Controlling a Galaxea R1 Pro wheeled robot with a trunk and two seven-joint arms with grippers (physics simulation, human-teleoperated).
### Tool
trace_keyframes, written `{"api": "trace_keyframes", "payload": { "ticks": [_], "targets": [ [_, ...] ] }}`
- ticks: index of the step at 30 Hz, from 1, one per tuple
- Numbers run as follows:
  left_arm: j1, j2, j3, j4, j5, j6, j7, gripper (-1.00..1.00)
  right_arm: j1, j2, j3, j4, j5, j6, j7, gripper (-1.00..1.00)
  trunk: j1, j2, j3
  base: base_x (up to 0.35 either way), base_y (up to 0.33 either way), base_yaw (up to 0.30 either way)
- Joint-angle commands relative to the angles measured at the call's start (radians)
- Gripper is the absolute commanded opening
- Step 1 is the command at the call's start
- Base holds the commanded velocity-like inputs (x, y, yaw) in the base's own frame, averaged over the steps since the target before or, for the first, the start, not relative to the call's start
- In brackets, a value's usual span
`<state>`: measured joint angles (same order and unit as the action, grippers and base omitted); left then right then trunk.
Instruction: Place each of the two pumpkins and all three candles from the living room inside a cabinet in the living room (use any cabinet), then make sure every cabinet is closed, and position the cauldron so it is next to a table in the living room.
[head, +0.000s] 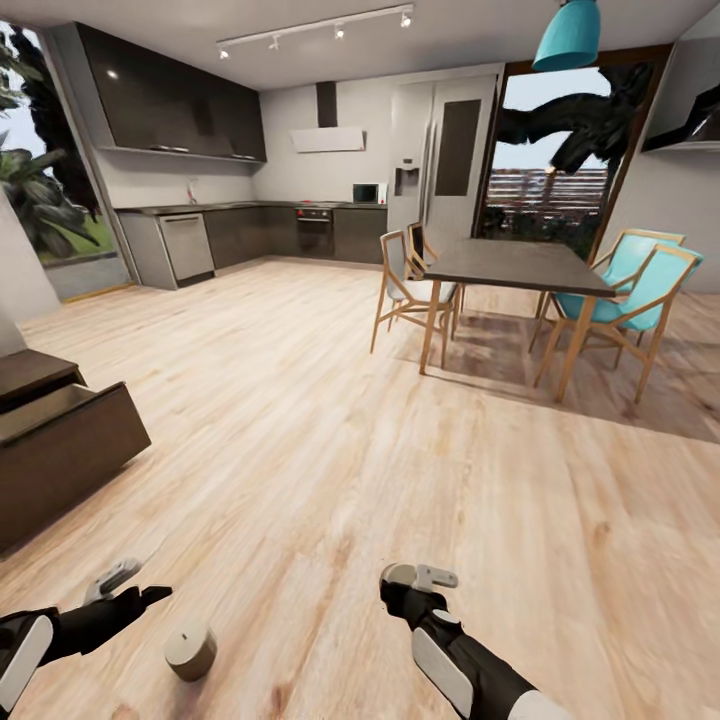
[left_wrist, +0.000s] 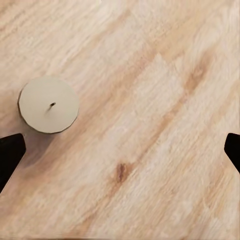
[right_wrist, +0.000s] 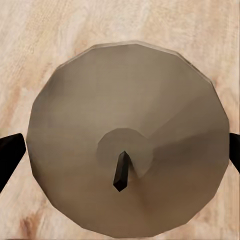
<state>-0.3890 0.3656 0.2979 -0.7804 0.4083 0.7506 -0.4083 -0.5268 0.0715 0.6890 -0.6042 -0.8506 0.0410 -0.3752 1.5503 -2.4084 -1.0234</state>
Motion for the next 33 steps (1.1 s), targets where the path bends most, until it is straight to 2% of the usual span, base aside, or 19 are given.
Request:
{"api": "trace_keyframes", "payload": {
  "ticks": [1,2,4,5,6,7,9,10,12,13,14,16,18,20,22,24,27,30,33],
  "targets": [
    [-0.001,-0.003,0.003,0.0,0.001,0.007,-0.002,1.0,-0.001,-0.004,0.005,-0.014,-0.003,0.006,-0.006,-1.0,0.0,0.0,-0.001,0.0,0.0,0.274],
    [0.0,-0.006,0.003,0.0,0.001,0.007,-0.002,1.0,-0.001,-0.005,0.005,-0.037,-0.004,0.011,-0.004,-1.0,0.0,0.0,-0.001,0.0,0.0,0.26],
    [-0.001,-0.015,0.002,0.0,0.0,0.007,0.01,1.0,0.001,-0.008,0.004,-0.174,-0.011,0.041,0.01,-1.0,0.0,0.0,-0.003,0.0,0.0,0.208],
    [-0.001,-0.022,0.002,0.0,-0.002,0.007,0.038,1.0,0.004,-0.024,0.002,-0.293,-0.017,0.085,0.017,-1.0,0.0,0.0,-0.003,0.0,0.0,0.094],
    [-0.001,-0.028,0.002,0.0,-0.003,0.007,0.062,1.0,0.005,-0.05,-0.001,-0.376,-0.019,0.122,0.02,-1.0,0.0,0.0,-0.003,0.0,0.0,0.06],
    [-0.001,-0.039,0.001,0.0,-0.004,0.007,0.096,1.0,0.01,-0.101,-0.004,-0.502,-0.026,0.173,0.024,-1.0,0.0,0.0,-0.003,0.0,0.0,0.031],
    [-0.001,-0.053,0.0,-0.001,-0.005,0.007,0.125,1.0,0.015,-0.162,-0.005,-0.649,-0.059,0.218,0.027,-1.0,0.0,0.0,-0.003,0.0,0.0,0.016],
    [-0.001,-0.06,-0.001,-0.001,-0.006,0.007,0.133,1.0,0.016,-0.182,-0.006,-0.706,-0.093,0.23,0.028,-1.0,0.0,0.0,-0.003,0.0,0.0,0.008],
    [-0.001,-0.071,-0.002,-0.002,-0.007,0.006,0.143,1.0,0.017,-0.203,-0.005,-0.789,-0.177,0.243,0.032,-1.0,0.0,0.0,-0.003,0.0,0.0,0.004],
    [-0.001,-0.072,-0.002,-0.002,-0.007,0.006,0.146,1.0,0.017,-0.206,-0.005,-0.804,-0.196,0.245,0.036,-1.0,0.0,0.0,-0.003,0.0,0.0,0.002],
    [-0.001,-0.076,-0.002,-0.004,-0.007,0.006,0.156,1.0,0.017,-0.211,-0.002,-0.837,-0.236,0.248,0.056,-1.0,0.0,0.0,-0.003,0.0,0.0,0.001],
    [-0.001,-0.078,-0.002,-0.005,-0.007,0.005,0.17,1.0,0.017,-0.214,0.0,-0.858,-0.258,0.25,0.097,-1.0,0.0,0.0,-0.003,0.0,0.0,0.001],
    [-0.001,-0.086,-0.002,-0.009,-0.007,0.005,0.193,1.0,0.017,-0.22,-0.004,-0.891,-0.28,0.264,0.192,-1.0,0.0,0.0,-0.003,0.0,0.0,0.0],
    [-0.001,-0.09,-0.003,-0.011,-0.006,0.004,0.208,1.0,0.018,-0.229,-0.006,-0.918,-0.29,0.314,0.257,-1.0,0.0,0.0,-0.003,0.0,0.0,0.0],
    [-0.001,-0.092,-0.003,-0.012,-0.006,0.004,0.221,1.0,0.018,-0.235,-0.006,-0.929,-0.294,0.359,0.288,-1.0,0.0,0.0,-0.003,0.0,0.0,0.0],
    [-0.001,-0.093,-0.006,-0.015,-0.005,0.004,0.241,1.0,0.018,-0.239,-0.008,-0.935,-0.294,0.395,0.308,-1.0,0.0,0.0,-0.003,0.0,0.0,0.0],
    [-0.002,-0.094,-0.01,-0.033,-0.004,0.006,0.266,1.0,0.018,-0.244,-0.009,-0.939,-0.296,0.41,0.322,-1.0,0.0,0.0,-0.003,0.0,0.0,0.0],
    [-0.006,-0.093,-0.022,-0.064,-0.002,0.01,0.291,1.0,0.018,-0.269,-0.009,-0.939,-0.299,0.409,0.327,-1.0,0.0,0.0,-0.003,0.0,0.0,0.0],
    [-0.015,-0.092,-0.026,-0.074,-0.003,0.019,0.31,1.0,0.018,-0.281,-0.008,-0.941,-0.303,0.403,0.328,-1.0,0.0,0.0,-0.003,0.0,0.0,0.0]
  ]
}}
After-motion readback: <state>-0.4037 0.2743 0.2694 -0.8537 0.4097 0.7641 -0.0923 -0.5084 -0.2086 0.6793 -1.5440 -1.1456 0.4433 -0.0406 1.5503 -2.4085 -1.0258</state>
